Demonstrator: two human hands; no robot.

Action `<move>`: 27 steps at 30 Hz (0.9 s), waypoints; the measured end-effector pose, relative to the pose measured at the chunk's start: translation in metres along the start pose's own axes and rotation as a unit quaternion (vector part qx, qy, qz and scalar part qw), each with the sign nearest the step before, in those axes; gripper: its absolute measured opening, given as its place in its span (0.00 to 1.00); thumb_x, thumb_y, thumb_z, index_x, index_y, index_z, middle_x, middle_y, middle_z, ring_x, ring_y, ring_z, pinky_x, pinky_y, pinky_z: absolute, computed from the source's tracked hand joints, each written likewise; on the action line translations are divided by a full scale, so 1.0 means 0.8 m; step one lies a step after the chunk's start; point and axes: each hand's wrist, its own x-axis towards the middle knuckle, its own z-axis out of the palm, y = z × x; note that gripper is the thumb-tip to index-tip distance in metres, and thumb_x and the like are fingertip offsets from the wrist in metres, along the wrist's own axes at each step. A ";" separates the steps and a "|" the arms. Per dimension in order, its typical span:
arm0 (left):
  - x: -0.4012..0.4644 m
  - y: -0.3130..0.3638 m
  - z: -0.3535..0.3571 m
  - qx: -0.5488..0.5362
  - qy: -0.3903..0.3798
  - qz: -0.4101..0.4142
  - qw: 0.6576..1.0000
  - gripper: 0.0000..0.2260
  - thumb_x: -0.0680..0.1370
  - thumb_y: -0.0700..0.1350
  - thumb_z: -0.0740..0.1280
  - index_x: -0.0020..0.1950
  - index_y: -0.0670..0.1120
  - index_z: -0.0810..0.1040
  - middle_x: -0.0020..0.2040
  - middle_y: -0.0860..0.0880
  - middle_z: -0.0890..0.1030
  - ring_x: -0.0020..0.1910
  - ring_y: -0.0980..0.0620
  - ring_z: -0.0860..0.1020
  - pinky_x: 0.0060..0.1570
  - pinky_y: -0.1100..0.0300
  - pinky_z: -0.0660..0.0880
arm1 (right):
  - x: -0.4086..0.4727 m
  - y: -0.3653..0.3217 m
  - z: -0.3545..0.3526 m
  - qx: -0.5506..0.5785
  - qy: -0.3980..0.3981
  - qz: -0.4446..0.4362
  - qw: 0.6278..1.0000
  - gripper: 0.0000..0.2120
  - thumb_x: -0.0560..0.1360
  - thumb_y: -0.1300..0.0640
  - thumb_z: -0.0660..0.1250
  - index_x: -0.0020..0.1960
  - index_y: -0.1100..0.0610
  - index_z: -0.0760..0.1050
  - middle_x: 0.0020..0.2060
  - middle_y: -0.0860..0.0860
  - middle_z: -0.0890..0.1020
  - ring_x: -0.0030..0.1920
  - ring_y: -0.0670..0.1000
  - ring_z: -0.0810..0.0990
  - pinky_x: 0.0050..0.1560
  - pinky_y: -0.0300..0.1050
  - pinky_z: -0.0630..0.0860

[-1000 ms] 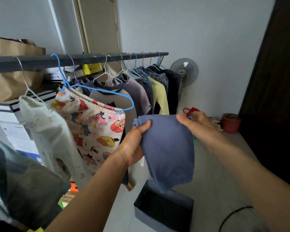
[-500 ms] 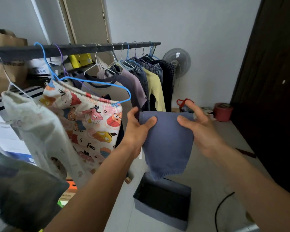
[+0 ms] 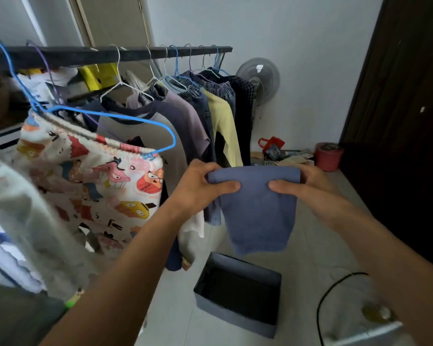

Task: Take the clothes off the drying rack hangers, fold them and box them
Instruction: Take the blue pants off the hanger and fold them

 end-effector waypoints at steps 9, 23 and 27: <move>0.061 -0.051 0.102 -0.316 -0.131 -0.212 0.915 0.14 0.73 0.53 0.66 0.56 0.49 0.77 0.49 0.52 0.85 0.45 0.61 0.83 0.36 0.69 0.77 | 0.103 0.074 -0.012 0.032 0.081 0.031 0.996 0.08 0.77 0.56 0.68 0.55 0.52 0.74 0.47 0.44 0.80 0.43 0.40 0.82 0.42 0.36 0.80; 0.180 -0.238 0.228 -0.411 0.040 -0.235 0.880 0.17 0.76 0.46 0.68 0.64 0.46 0.76 0.60 0.47 0.82 0.59 0.48 0.81 0.60 0.48 0.76 | 0.187 0.320 -0.014 0.236 -0.003 0.215 0.948 0.23 0.67 0.57 0.75 0.61 0.60 0.76 0.53 0.55 0.85 0.52 0.56 0.84 0.48 0.46 0.82; 0.183 -0.316 0.284 -0.413 0.139 -0.345 0.831 0.16 0.77 0.57 0.67 0.59 0.48 0.78 0.57 0.47 0.83 0.53 0.48 0.82 0.51 0.51 0.78 | 0.180 0.401 0.033 0.161 0.059 0.188 0.967 0.17 0.71 0.56 0.73 0.58 0.57 0.76 0.50 0.55 0.85 0.48 0.53 0.85 0.47 0.47 0.82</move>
